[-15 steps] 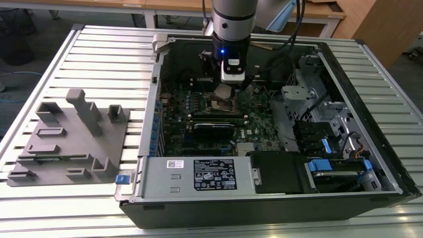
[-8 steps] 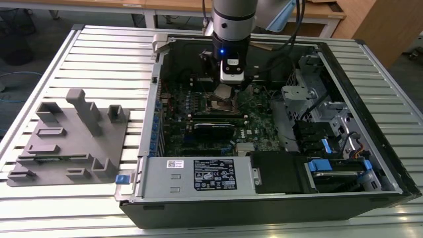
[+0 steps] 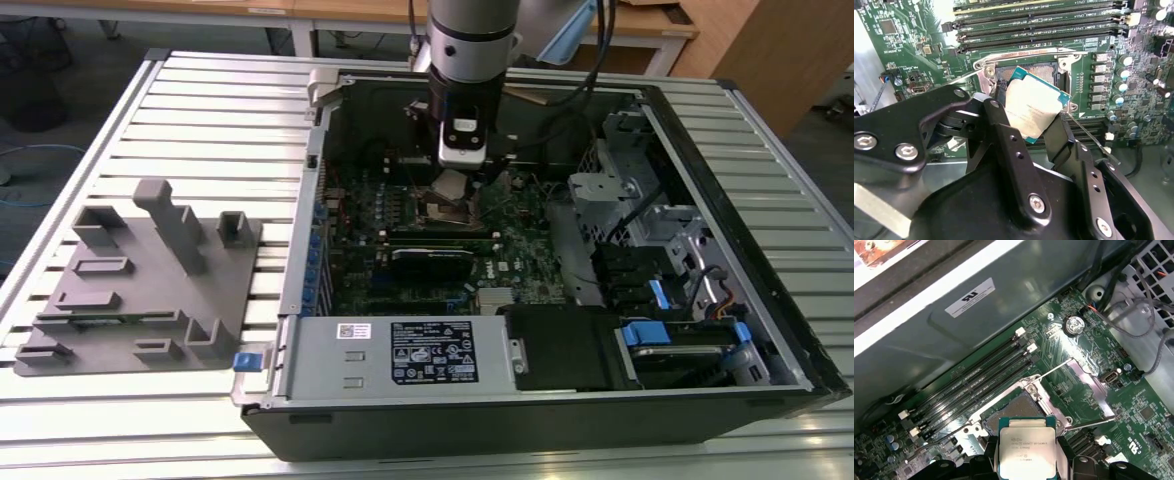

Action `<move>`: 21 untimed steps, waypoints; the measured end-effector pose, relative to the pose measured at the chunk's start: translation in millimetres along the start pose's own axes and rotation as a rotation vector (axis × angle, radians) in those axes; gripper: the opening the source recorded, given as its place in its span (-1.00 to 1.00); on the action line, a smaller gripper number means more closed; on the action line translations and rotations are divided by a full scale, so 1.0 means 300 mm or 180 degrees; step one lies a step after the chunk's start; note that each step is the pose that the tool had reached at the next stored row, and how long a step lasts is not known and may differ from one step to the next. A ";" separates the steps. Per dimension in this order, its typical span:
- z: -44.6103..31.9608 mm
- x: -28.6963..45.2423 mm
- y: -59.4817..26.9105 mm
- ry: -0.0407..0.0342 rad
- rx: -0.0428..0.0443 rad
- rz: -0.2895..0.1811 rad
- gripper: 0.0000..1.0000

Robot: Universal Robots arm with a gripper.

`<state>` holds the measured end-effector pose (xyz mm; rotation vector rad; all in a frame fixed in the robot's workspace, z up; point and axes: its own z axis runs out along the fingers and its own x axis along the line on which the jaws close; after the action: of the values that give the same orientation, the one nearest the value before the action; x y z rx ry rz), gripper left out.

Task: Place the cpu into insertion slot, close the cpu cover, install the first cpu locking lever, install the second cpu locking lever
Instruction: 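Place the cpu into insertion slot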

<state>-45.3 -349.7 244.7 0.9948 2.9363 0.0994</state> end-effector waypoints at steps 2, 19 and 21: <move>0.000 0.000 0.000 -0.0003 0.0001 0.0037 0.08; 0.001 0.000 0.000 -0.0027 0.0007 0.0371 0.08; 0.001 0.000 0.000 -0.0028 0.0007 0.0378 0.08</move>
<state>-45.3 -349.8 244.6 1.1663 2.8687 0.0952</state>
